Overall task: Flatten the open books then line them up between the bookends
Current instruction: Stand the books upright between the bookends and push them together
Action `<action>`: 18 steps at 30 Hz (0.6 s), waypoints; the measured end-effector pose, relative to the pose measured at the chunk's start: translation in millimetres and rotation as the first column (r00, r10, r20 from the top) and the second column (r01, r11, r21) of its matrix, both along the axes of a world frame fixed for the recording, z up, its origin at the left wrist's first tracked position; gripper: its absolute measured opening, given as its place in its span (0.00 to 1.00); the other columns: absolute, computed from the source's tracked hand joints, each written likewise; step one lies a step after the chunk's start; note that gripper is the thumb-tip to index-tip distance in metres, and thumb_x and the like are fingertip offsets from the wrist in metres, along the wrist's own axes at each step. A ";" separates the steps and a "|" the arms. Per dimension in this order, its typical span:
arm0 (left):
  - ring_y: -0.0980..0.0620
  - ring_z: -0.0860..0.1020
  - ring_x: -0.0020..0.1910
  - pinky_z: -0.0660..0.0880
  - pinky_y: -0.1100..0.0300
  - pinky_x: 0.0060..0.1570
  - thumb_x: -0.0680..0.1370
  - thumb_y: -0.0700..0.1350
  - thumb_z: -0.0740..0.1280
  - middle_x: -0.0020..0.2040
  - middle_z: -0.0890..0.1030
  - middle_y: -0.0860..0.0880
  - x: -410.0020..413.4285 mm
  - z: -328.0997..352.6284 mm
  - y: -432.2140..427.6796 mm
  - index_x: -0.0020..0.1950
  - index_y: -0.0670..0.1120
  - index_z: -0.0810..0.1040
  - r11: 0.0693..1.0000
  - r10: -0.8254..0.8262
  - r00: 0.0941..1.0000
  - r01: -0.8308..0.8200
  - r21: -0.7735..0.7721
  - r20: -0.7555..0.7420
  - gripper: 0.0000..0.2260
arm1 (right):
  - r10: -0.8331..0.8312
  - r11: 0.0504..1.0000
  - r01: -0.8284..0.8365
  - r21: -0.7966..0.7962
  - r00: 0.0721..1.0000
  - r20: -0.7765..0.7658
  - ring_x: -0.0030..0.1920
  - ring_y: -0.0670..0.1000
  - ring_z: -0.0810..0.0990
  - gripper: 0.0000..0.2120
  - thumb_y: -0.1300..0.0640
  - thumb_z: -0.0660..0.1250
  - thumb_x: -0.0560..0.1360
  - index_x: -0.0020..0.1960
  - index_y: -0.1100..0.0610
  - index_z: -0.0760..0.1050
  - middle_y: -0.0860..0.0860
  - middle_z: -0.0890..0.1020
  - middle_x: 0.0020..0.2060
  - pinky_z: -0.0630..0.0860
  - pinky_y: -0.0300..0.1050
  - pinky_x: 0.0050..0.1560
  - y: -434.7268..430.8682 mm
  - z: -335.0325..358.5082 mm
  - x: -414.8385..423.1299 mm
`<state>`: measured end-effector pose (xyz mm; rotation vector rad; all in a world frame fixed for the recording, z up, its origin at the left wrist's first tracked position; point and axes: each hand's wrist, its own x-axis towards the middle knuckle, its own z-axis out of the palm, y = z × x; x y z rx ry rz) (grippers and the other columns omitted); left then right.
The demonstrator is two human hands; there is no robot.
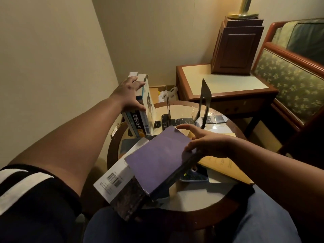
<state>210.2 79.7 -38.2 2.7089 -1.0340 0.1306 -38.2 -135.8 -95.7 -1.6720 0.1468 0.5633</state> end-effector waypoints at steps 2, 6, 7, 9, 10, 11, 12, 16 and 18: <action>0.41 0.56 0.77 0.61 0.39 0.72 0.64 0.56 0.79 0.79 0.56 0.47 -1.0 0.3 -0.1 0.77 0.54 0.61 1.000 0.001 1.000 -0.001 0.002 0.004 0.45 | 0.000 1.000 -0.001 0.002 1.000 0.018 0.55 0.61 0.80 0.33 0.64 0.69 0.75 0.69 0.35 0.63 0.56 0.69 0.63 0.82 0.49 0.49 7.7 4.9 0.5; 0.41 0.56 0.77 0.62 0.39 0.71 0.64 0.56 0.79 0.79 0.56 0.47 -0.7 0.8 1.1 0.77 0.55 0.61 1.000 0.000 1.000 0.000 -0.004 -0.007 0.45 | 0.007 0.999 -0.005 -0.051 0.999 0.050 0.55 0.60 0.80 0.35 0.66 0.68 0.76 0.71 0.35 0.60 0.56 0.72 0.61 0.82 0.51 0.52 13.3 9.3 -1.7; 0.41 0.56 0.77 0.63 0.39 0.71 0.64 0.56 0.79 0.79 0.56 0.48 -0.6 1.0 1.6 0.77 0.55 0.61 1.000 0.000 1.000 0.000 -0.005 -0.010 0.45 | 0.001 0.999 0.002 -0.051 0.999 0.050 0.56 0.60 0.80 0.35 0.66 0.68 0.76 0.72 0.36 0.61 0.57 0.72 0.61 0.82 0.53 0.54 13.2 9.7 -3.5; 0.41 0.56 0.77 0.63 0.38 0.71 0.64 0.56 0.80 0.79 0.56 0.48 -0.5 1.5 1.9 0.77 0.55 0.62 1.000 0.001 1.000 -0.001 -0.009 -0.015 0.45 | -0.015 0.998 0.018 -0.052 0.998 0.054 0.57 0.61 0.79 0.30 0.64 0.68 0.77 0.69 0.37 0.66 0.57 0.72 0.62 0.81 0.57 0.56 12.2 11.8 -7.2; 0.41 0.56 0.77 0.63 0.38 0.71 0.63 0.56 0.80 0.79 0.56 0.48 -0.6 1.6 1.8 0.77 0.55 0.62 1.000 0.001 1.000 -0.001 -0.012 -0.016 0.45 | -0.024 0.998 0.028 -0.058 0.998 0.062 0.58 0.61 0.79 0.26 0.62 0.69 0.77 0.67 0.38 0.69 0.57 0.71 0.63 0.80 0.59 0.57 11.2 14.3 -9.0; 0.41 0.56 0.77 0.63 0.38 0.71 0.63 0.56 0.80 0.79 0.56 0.48 -0.5 1.7 1.9 0.76 0.55 0.62 1.000 0.001 1.000 -0.002 -0.014 -0.016 0.46 | -0.035 0.997 0.040 -0.062 0.997 0.072 0.58 0.62 0.79 0.23 0.61 0.69 0.76 0.65 0.39 0.72 0.57 0.71 0.63 0.80 0.60 0.58 9.5 18.3 -10.8; 0.41 0.56 0.77 0.63 0.39 0.71 0.63 0.56 0.80 0.79 0.56 0.48 -0.7 1.6 1.9 0.77 0.55 0.62 1.000 0.001 1.000 -0.001 -0.016 -0.014 0.46 | -0.053 0.996 0.058 -0.064 0.995 0.086 0.58 0.62 0.79 0.22 0.61 0.70 0.76 0.63 0.40 0.73 0.57 0.71 0.63 0.80 0.60 0.57 6.6 23.1 -12.6; 0.41 0.57 0.77 0.64 0.38 0.70 0.63 0.55 0.80 0.79 0.57 0.49 -1.5 1.3 2.0 0.76 0.55 0.62 0.999 0.002 1.000 -0.003 -0.035 -0.026 0.45 | -0.144 0.980 0.165 -0.113 0.975 0.171 0.56 0.61 0.79 0.20 0.62 0.71 0.75 0.61 0.42 0.75 0.55 0.71 0.61 0.82 0.55 0.53 -13.0 51.5 -19.3; 0.41 0.57 0.77 0.64 0.37 0.70 0.63 0.55 0.80 0.79 0.57 0.49 -1.4 0.3 1.7 0.76 0.56 0.63 0.999 0.002 1.000 -0.003 -0.042 -0.026 0.45 | -0.175 0.961 0.214 -0.173 0.961 0.216 0.55 0.61 0.80 0.20 0.62 0.72 0.74 0.61 0.43 0.75 0.55 0.71 0.60 0.82 0.58 0.52 -27.3 64.8 -22.2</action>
